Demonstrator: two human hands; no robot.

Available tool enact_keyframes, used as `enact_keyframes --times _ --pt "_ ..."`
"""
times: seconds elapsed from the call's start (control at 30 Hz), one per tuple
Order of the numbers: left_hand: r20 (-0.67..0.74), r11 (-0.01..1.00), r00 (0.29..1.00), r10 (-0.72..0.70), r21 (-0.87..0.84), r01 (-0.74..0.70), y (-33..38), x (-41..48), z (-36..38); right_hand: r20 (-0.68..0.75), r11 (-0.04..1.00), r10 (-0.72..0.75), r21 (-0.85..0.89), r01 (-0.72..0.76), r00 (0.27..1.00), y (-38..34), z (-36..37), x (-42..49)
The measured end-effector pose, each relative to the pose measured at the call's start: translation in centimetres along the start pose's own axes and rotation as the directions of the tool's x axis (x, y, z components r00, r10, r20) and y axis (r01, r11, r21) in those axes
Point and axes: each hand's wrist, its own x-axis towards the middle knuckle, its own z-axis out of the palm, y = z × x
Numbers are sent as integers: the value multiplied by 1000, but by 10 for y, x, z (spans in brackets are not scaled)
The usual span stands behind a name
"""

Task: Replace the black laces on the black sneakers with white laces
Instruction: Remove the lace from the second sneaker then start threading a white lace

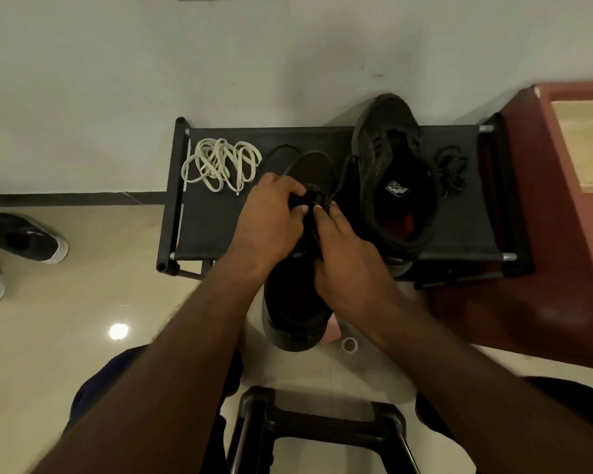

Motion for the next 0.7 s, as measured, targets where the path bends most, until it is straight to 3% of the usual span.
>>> enact_keyframes --times 0.3,0.5,0.7 --pt "-95 997 993 -64 30 67 2 0 0 47 999 -31 -12 31 998 3 -11 5" --pt "-124 976 975 -187 -134 170 -2 -1 -3 44 998 -48 -27 49 998 2 -14 11" --pt "-13 1000 1000 4 0 -4 -8 3 0 61 999 -31 -41 34 998 3 -13 9"
